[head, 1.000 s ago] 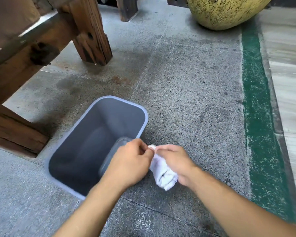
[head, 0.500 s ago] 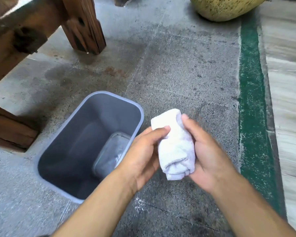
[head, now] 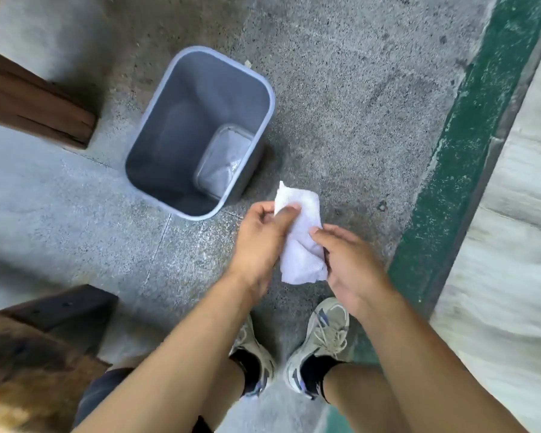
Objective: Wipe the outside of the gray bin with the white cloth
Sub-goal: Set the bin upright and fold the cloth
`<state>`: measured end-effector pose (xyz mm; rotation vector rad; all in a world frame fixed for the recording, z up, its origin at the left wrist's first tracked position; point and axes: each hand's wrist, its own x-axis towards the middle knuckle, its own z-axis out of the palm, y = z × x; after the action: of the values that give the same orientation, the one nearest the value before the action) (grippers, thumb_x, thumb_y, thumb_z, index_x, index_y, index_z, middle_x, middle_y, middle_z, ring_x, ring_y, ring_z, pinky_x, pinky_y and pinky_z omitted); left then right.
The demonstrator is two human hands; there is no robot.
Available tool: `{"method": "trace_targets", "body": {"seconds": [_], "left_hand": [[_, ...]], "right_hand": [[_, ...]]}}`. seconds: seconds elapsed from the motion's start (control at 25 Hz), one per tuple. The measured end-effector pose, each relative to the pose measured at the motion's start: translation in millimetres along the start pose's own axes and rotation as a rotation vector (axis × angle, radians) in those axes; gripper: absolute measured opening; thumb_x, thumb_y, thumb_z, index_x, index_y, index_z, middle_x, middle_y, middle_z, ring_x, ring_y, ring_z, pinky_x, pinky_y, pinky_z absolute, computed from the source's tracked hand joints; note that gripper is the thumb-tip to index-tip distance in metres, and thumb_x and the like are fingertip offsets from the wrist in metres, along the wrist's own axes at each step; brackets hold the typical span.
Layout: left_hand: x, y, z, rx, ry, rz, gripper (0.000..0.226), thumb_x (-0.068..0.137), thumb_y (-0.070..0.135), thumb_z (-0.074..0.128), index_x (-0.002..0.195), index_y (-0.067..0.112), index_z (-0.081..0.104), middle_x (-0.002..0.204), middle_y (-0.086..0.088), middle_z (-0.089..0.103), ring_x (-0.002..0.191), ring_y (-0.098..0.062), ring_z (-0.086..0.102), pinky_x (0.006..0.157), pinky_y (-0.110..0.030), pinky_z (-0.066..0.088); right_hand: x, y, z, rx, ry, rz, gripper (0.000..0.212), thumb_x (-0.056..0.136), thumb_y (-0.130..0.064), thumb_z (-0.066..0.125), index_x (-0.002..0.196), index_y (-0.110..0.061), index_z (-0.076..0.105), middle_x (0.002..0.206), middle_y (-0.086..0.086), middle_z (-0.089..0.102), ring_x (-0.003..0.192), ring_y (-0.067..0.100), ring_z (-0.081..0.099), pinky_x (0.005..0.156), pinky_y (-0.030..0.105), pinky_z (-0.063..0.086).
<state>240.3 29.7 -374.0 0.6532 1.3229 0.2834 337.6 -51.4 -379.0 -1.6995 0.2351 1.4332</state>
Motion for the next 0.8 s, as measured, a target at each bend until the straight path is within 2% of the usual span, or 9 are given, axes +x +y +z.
{"method": "trace_targets", "body": {"seconds": [0.08, 0.16, 0.24, 0.36, 0.48, 0.52, 0.64, 0.72, 0.8], "left_hand": [[-33.1, -1.0, -8.6, -0.044, 0.015, -0.059, 0.003, 0.098, 0.021, 0.063, 0.098, 0.019, 0.060, 0.082, -0.007, 0.064, 0.075, -0.021, 0.057, 0.065, -0.031, 0.047], [-71.4, 4.3, -20.7, -0.068, 0.032, -0.089, 0.010, 0.101, 0.019, 0.057, 0.093, 0.023, 0.062, 0.085, -0.010, 0.062, 0.076, -0.024, 0.052, 0.063, -0.030, 0.042], [-111.5, 20.5, -34.3, -0.163, 0.070, -0.138, 0.015, 0.101, 0.013, 0.053, 0.095, 0.021, 0.064, 0.083, -0.005, 0.068, 0.071, -0.020, 0.059, 0.061, -0.028, 0.046], [-172.7, 54.9, -47.5, -0.248, 0.004, -0.178, 0.022, 0.099, 0.001, 0.050, 0.103, 0.014, 0.068, 0.086, -0.005, 0.074, 0.065, -0.015, 0.064, 0.063, -0.031, 0.050], [-238.3, 101.0, -56.8, -0.372, -0.074, -0.242, 0.014, 0.095, -0.001, 0.057, 0.094, 0.003, 0.070, 0.076, -0.008, 0.077, 0.056, -0.015, 0.070, 0.056, -0.030, 0.060], [-257.9, 115.9, -59.3, -0.402, -0.083, -0.270, 0.011, 0.093, 0.001, 0.060, 0.098, -0.001, 0.069, 0.078, -0.011, 0.077, 0.058, -0.018, 0.072, 0.056, -0.031, 0.061], [-305.8, 150.3, -63.3, -0.460, -0.104, -0.306, 0.040, 0.089, 0.003, 0.066, 0.126, -0.013, 0.063, 0.104, -0.027, 0.072, 0.071, -0.025, 0.075, 0.064, -0.036, 0.064], [-341.0, 174.7, -67.3, -0.502, -0.113, -0.288, 0.045, 0.082, 0.006, 0.072, 0.121, -0.015, 0.065, 0.113, -0.031, 0.069, 0.077, -0.028, 0.074, 0.073, -0.038, 0.063], [-371.7, 195.2, -74.6, -0.510, -0.120, -0.227, 0.035, 0.081, 0.006, 0.075, 0.112, -0.007, 0.070, 0.109, -0.028, 0.071, 0.078, -0.027, 0.073, 0.074, -0.036, 0.062]], "right_hand": [[-26.3, 5.5, 1.8, -0.028, 0.073, 0.026, 0.013, 0.097, -0.012, 0.062, 0.089, -0.014, 0.072, 0.086, 0.007, 0.077, 0.079, 0.018, 0.072, 0.083, 0.039, 0.057], [-62.0, 5.5, 9.4, -0.024, 0.103, 0.055, 0.014, 0.099, -0.013, 0.060, 0.090, -0.015, 0.071, 0.090, 0.006, 0.077, 0.082, 0.019, 0.071, 0.086, 0.041, 0.055], [-105.4, -4.0, 21.9, -0.007, 0.108, 0.081, 0.019, 0.102, -0.012, 0.055, 0.090, -0.014, 0.069, 0.092, 0.008, 0.075, 0.080, 0.021, 0.068, 0.083, 0.041, 0.055], [-165.9, -28.3, 40.5, 0.013, 0.119, 0.092, 0.021, 0.103, -0.013, 0.051, 0.097, -0.009, 0.071, 0.106, 0.017, 0.075, 0.091, 0.029, 0.070, 0.088, 0.047, 0.056], [-233.1, -65.8, 57.2, 0.035, 0.077, 0.082, 0.025, 0.103, -0.021, 0.052, 0.107, -0.006, 0.072, 0.106, 0.019, 0.076, 0.096, 0.034, 0.073, 0.086, 0.048, 0.059], [-255.2, -79.9, 61.7, 0.017, 0.059, 0.073, 0.027, 0.103, -0.026, 0.054, 0.109, -0.007, 0.072, 0.103, 0.017, 0.077, 0.093, 0.033, 0.075, 0.081, 0.045, 0.060], [-314.2, -116.6, 72.3, -0.080, -0.029, 0.036, 0.031, 0.103, -0.033, 0.053, 0.105, -0.010, 0.074, 0.093, 0.010, 0.080, 0.082, 0.022, 0.077, 0.070, 0.034, 0.060], [-353.9, -136.8, 80.1, -0.202, -0.053, -0.011, 0.033, 0.103, -0.034, 0.052, 0.100, -0.011, 0.076, 0.087, 0.005, 0.080, 0.081, 0.018, 0.077, 0.073, 0.033, 0.061], [-387.7, -152.0, 88.6, -0.347, -0.051, -0.086, 0.031, 0.098, -0.039, 0.056, 0.100, -0.016, 0.076, 0.093, 0.003, 0.080, 0.089, 0.019, 0.076, 0.085, 0.040, 0.060]]}}
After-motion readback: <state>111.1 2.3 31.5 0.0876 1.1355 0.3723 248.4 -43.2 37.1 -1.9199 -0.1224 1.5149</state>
